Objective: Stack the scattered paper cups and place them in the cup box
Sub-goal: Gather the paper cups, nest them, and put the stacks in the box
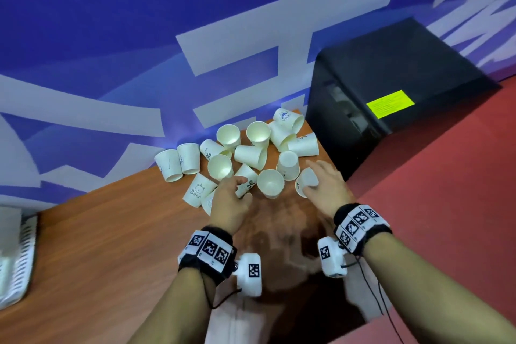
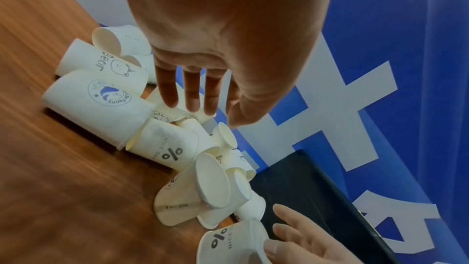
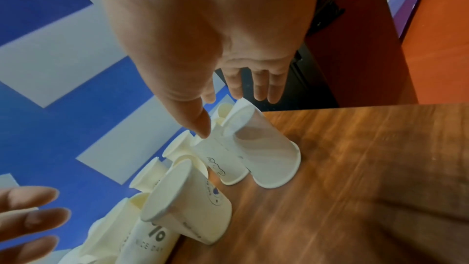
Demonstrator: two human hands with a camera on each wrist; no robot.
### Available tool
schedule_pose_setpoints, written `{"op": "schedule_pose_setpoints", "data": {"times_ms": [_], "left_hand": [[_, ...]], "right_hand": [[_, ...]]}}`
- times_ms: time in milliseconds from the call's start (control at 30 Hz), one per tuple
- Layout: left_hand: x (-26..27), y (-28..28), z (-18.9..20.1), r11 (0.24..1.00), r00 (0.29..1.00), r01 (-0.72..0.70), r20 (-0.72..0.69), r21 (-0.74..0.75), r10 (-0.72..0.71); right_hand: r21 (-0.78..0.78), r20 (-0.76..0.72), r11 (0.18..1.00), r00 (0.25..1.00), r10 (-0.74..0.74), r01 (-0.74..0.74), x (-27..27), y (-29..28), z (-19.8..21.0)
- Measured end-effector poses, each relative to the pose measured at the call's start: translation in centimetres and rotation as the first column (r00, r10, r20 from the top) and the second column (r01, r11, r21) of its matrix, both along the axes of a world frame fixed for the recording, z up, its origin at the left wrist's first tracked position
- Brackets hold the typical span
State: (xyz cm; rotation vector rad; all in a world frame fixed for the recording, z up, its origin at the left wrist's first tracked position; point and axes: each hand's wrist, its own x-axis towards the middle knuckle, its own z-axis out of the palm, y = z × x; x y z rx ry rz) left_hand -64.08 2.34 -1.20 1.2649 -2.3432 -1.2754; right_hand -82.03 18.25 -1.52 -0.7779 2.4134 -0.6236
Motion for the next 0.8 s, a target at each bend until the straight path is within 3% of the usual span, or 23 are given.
{"op": "schedule_pose_setpoints", "data": {"times_ms": [167,500,667,800], "left_hand": [[-0.1,0.0,-0.5,1.000,1.000,-0.021,0.014,0.011,0.021],[0.0,-0.3,-0.9,0.998,0.995,-0.059,0.078,-0.002,0.059],[-1.7,-0.1,-1.2,0.999,0.995,-0.047,0.084,0.003,0.046],[-4.1,0.5,-2.4,0.994,0.989,0.018,0.145,-0.105,-0.002]], "right_hand": [[0.069,0.018,0.994,0.997,0.080,-0.081,-0.8,-0.7,-1.7],[-0.069,0.071,0.998,0.997,0.014,-0.009,-1.9,-1.2,-4.2],[-0.194,0.187,0.958,0.967,-0.175,0.211,-3.4,0.9,-3.6],[-0.312,0.420,0.802,0.831,-0.364,0.509,-4.3,3.1,-3.4]]}}
